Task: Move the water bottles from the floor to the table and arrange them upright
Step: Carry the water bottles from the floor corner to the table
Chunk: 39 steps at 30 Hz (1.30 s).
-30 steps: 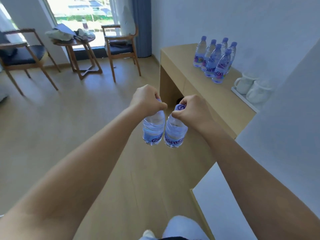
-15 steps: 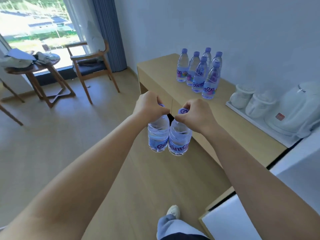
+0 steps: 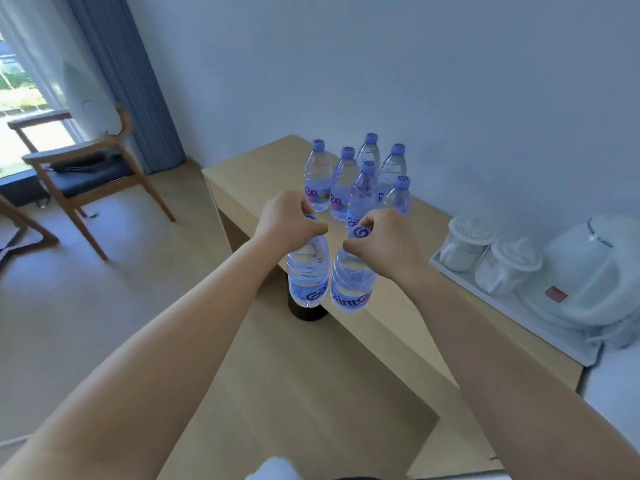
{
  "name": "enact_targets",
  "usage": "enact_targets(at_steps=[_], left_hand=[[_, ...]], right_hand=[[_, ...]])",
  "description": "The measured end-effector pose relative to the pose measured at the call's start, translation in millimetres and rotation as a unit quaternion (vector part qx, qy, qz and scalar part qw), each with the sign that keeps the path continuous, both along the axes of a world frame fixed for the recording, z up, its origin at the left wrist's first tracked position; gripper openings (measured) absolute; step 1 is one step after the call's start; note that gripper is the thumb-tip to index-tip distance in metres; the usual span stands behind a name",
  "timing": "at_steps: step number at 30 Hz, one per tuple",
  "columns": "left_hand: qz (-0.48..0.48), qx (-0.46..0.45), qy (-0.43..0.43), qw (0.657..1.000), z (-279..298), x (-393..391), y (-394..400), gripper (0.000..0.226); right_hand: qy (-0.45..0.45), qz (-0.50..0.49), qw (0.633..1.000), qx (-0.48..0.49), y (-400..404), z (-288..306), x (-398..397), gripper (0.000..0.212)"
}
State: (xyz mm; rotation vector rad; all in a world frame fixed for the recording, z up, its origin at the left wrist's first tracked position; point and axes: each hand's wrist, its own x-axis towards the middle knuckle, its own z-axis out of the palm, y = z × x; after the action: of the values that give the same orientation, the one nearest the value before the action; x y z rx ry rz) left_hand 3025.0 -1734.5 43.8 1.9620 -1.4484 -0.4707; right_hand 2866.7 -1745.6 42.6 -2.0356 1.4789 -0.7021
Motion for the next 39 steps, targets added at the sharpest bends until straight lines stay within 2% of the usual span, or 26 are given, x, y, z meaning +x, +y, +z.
enact_targets(at_steps=[2,6,16,22,28,32,36,39], left_hand=[[-0.019,0.005,-0.004,1.000,-1.2,7.1,-24.1,0.025],[-0.064,0.027,-0.007,0.998,-7.9,22.1,-72.8,0.027],[-0.198,0.038,-0.025,0.979,-28.6,41.2,-166.5,0.022],[-0.229,0.047,-0.004,0.972,-43.5,45.3,-192.2,0.020],[-0.275,0.054,-0.033,0.959,-43.4,54.1,-203.0,0.024],[-0.282,0.056,-0.045,0.957,-42.3,59.0,-201.6,0.025],[-0.286,0.032,-0.129,0.949,-35.3,54.4,-195.1,0.023],[-0.278,-0.029,-0.187,0.942,-25.4,50.3,-191.4,0.023]], right_hand=[[-0.001,-0.025,1.000,0.003,-19.8,-0.3,7.8,0.029],[0.017,-0.059,0.998,0.007,-54.7,-4.8,23.8,0.019],[0.029,-0.182,0.982,0.037,-119.6,-22.9,56.3,0.019],[0.039,-0.235,0.970,0.046,-132.8,-33.5,64.2,0.018],[0.060,-0.256,0.964,0.048,-139.0,-36.8,62.5,0.016],[0.066,-0.278,0.957,0.042,-137.2,-40.8,58.9,0.029],[0.047,-0.283,0.957,0.048,-134.9,-42.2,59.0,0.031],[0.020,-0.287,0.956,0.054,-130.8,-39.8,58.9,0.026]])
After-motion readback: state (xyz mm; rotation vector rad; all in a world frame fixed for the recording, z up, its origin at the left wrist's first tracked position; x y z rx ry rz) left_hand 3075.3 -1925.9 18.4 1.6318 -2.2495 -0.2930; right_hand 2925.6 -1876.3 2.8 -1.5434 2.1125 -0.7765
